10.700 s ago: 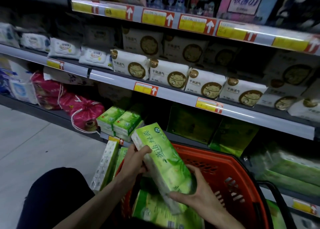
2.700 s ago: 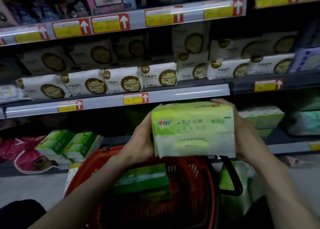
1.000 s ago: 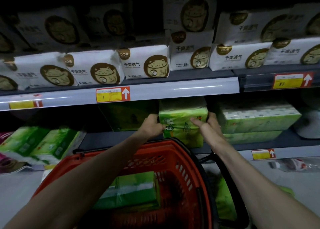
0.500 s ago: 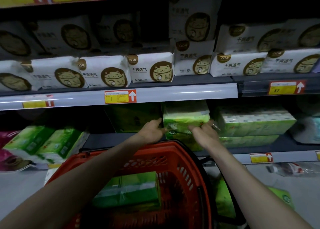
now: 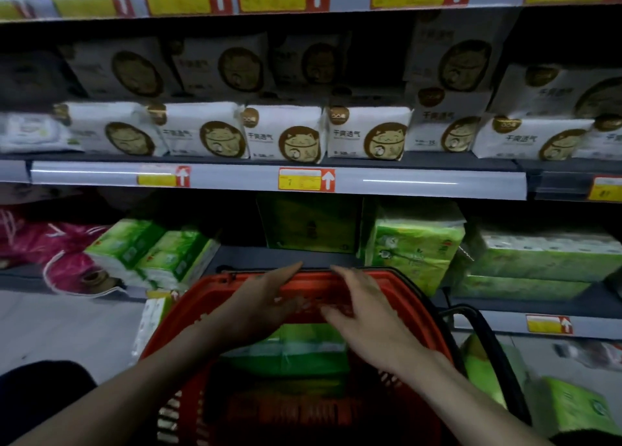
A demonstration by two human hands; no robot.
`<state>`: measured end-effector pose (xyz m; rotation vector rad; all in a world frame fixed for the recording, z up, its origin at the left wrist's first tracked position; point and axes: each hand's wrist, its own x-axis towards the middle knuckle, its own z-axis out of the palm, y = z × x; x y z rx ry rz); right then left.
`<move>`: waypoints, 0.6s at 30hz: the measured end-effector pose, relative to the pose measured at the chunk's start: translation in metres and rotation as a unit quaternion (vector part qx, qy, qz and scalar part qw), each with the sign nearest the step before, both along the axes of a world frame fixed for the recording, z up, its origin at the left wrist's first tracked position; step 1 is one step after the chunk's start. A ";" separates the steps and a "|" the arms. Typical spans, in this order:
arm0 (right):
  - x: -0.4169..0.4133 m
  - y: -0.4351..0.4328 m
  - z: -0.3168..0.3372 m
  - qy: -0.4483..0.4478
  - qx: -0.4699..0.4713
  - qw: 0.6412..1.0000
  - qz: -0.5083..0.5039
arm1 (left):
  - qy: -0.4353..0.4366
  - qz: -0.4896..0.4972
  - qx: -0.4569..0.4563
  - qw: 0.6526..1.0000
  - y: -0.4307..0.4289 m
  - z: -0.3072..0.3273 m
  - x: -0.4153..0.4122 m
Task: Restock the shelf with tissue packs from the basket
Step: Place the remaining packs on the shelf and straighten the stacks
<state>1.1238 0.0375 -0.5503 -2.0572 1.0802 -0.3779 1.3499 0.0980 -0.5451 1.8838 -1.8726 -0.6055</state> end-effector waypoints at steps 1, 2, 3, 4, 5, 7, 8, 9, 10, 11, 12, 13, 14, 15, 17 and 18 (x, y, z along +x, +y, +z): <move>0.002 0.000 -0.002 0.010 -0.008 1.000 0.010 | 0.018 0.005 -0.014 1.000 0.008 0.000 0.003; 0.004 0.000 -0.004 0.020 -0.004 1.000 0.015 | 0.028 0.013 -0.022 0.999 0.013 0.000 0.007; 0.005 -0.002 -0.007 0.030 0.007 0.999 0.016 | 0.034 0.018 -0.027 0.999 0.018 -0.002 0.011; 0.007 -0.004 -0.009 0.043 0.015 0.999 0.018 | 0.029 0.018 -0.023 0.999 0.021 -0.005 0.016; 0.009 -0.006 -0.012 0.059 0.020 0.998 0.021 | 0.018 0.010 -0.015 1.000 0.024 -0.010 0.022; 0.015 -0.008 -0.016 0.093 0.018 0.995 0.035 | -0.008 -0.012 0.023 1.000 0.026 -0.021 0.032; 0.017 -0.008 -0.019 0.109 0.014 0.993 0.045 | -0.017 -0.025 0.044 0.999 0.025 -0.025 0.034; 0.020 -0.009 -0.021 0.124 0.011 0.991 0.053 | -0.021 -0.039 0.056 0.997 0.024 -0.030 0.036; 0.022 -0.009 -0.023 0.137 0.008 0.989 0.061 | -0.031 -0.047 0.072 0.996 0.021 -0.033 0.037; 0.023 -0.010 -0.026 0.148 0.004 0.987 0.065 | -0.048 -0.050 0.091 0.993 0.018 -0.036 0.037; 0.024 -0.011 -0.029 0.158 -0.002 0.985 0.070 | -0.071 -0.049 0.119 0.989 0.017 -0.040 0.039; 0.025 -0.012 -0.031 0.166 -0.008 0.984 0.073 | -0.089 -0.049 0.136 0.985 0.016 -0.045 0.040; 0.025 -0.013 -0.035 0.173 -0.014 0.982 0.077 | -0.101 -0.052 0.151 0.982 0.016 -0.051 0.042; 0.026 -0.012 -0.038 0.180 -0.021 0.980 0.084 | -0.110 -0.058 0.161 0.979 0.017 -0.057 0.043; 0.027 -0.012 -0.047 0.206 -0.029 0.973 0.105 | -0.117 -0.057 0.179 0.975 0.021 -0.068 0.044; 0.029 -0.011 -0.051 0.223 -0.029 0.967 0.118 | -0.126 -0.058 0.189 0.972 0.022 -0.073 0.044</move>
